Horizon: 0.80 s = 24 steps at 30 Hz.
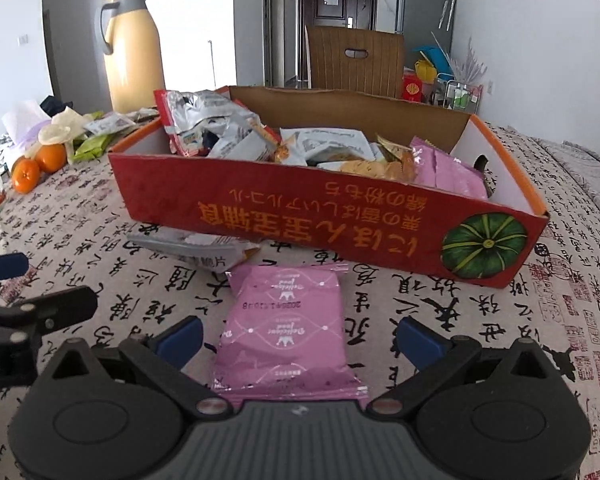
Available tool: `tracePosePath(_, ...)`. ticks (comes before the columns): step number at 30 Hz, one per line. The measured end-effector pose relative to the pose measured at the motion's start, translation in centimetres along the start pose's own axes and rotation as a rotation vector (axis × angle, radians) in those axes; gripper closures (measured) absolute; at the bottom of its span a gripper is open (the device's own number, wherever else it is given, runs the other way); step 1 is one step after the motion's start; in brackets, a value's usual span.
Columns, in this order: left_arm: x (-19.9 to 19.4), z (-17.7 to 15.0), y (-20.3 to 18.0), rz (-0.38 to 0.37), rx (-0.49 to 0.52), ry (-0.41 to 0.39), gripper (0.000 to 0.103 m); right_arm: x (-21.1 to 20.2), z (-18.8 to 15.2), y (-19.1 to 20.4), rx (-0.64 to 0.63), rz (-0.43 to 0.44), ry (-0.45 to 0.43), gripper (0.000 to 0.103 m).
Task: Organize snacks
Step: 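Grasp the last pink packet with the right gripper and lift it, then grasp the white packet with the left gripper and lift it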
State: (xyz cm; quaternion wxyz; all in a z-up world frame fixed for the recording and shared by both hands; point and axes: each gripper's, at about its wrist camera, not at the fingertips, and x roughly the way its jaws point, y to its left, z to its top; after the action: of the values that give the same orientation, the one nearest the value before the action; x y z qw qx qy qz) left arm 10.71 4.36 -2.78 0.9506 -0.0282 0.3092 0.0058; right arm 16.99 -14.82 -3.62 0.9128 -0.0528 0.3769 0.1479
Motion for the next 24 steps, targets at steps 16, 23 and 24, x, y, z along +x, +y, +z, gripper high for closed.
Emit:
tracePosePath(16, 0.1, 0.0, 0.3, -0.003, -0.025, 0.002, 0.0, -0.6, -0.4, 0.2, -0.021, 0.061, -0.028, 0.043)
tracePosePath(23, -0.4, 1.3, -0.4, -0.017, -0.021, 0.001, 0.0, -2.6, -0.7, -1.4, 0.008, 0.051, -0.093, 0.043)
tracePosePath(24, -0.4, 1.7, -0.6, -0.021, -0.024, -0.003, 0.0, -2.9, -0.8, -1.8, 0.013, 0.044, -0.102, 0.043)
